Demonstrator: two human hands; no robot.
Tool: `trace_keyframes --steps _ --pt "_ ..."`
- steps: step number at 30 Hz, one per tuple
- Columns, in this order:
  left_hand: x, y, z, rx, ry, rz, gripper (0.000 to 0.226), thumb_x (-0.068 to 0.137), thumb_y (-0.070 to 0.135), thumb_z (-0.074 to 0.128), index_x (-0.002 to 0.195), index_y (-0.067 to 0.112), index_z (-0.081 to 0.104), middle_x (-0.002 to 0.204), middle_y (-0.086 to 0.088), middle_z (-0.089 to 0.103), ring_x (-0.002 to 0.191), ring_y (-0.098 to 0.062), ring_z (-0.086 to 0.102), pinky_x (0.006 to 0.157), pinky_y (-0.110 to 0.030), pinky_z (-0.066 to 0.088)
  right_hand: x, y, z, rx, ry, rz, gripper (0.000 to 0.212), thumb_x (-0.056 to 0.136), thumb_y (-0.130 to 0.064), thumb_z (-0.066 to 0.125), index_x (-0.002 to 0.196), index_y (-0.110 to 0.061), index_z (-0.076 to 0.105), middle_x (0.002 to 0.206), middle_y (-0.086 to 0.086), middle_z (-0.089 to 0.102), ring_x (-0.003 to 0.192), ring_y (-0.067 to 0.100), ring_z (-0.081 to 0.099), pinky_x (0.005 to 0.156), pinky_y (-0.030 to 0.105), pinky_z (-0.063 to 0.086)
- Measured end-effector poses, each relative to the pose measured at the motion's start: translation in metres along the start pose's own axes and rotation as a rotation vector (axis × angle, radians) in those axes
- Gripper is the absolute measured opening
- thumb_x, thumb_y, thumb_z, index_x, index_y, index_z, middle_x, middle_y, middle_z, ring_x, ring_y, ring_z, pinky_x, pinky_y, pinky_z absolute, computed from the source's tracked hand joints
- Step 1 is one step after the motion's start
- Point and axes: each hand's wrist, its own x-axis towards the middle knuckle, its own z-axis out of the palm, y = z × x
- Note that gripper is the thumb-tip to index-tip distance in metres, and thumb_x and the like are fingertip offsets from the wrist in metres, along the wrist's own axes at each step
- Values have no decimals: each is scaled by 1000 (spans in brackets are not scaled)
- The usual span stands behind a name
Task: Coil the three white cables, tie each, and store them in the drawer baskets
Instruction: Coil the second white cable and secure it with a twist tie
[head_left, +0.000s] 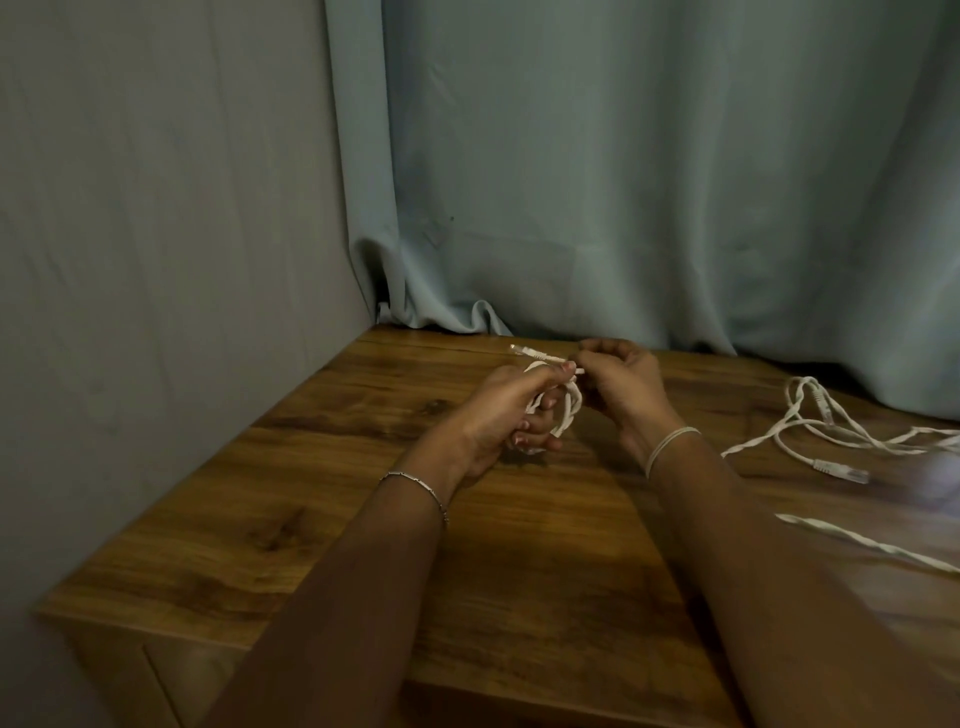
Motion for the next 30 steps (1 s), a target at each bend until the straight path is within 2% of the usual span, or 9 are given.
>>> trace_keyframes --steps 4,8,12,15,17,19,21,25,30 --pt "0 2 -2 -190 -3 28 44 98 36 47 58 17 42 38 5 27 32 -8 25 54 -26 48 -2 5 0 -22 -164 11 19 92 -13 55 96 1 68 85 17 69 82 29 63 73 35 53" --pt "3 6 -13 -483 14 77 45 98 38 42 58 17 40 35 6 27 28 -7 24 50 -22 45 -7 4 6 -1 -249 -10 33 97 -30 54 99 -1 70 83 11 72 73 19 68 67 29 56" --pt "5 7 -20 -679 93 124 55 101 38 37 50 18 45 32 5 28 26 -6 25 46 -20 40 -8 10 7 -160 -302 -109 7 92 -9 61 90 -8 68 73 6 67 63 11 61 67 26 51" --pt "6 6 -22 -772 159 163 51 100 38 40 53 17 44 31 6 27 25 -7 26 46 -20 41 -16 9 13 -245 -372 -106 12 96 -7 55 95 -14 64 78 1 63 63 5 57 60 18 47" --pt "8 6 -24 -839 234 177 50 100 40 40 55 17 43 31 5 27 25 -6 27 45 -18 38 -20 12 20 -287 -410 -66 12 98 -7 51 100 -12 62 84 4 65 69 9 59 64 22 50" --pt "9 6 -25 -904 301 187 51 101 43 37 57 17 44 32 5 29 26 -6 28 42 -17 34 -23 16 30 -275 -437 2 13 97 -3 50 105 -6 59 82 10 64 67 17 59 70 37 49" --pt "10 6 -26 -992 363 206 50 101 44 36 62 15 44 34 4 30 27 -7 29 39 -14 38 -26 16 38 -209 -415 59 19 94 1 52 113 -3 54 77 11 62 60 19 59 65 41 49" --pt "14 5 -29 -985 483 235 45 101 44 38 65 17 46 40 5 34 34 -7 34 51 -22 43 -32 13 48 -37 -379 106 26 91 4 55 111 -13 48 70 6 62 55 18 60 56 36 52" --pt "16 6 -33 -1042 581 242 39 101 38 41 69 17 44 43 5 38 37 -7 38 69 -29 52 -37 17 57 -197 -378 8 22 86 9 53 90 -12 54 65 5 54 48 12 49 46 26 42"
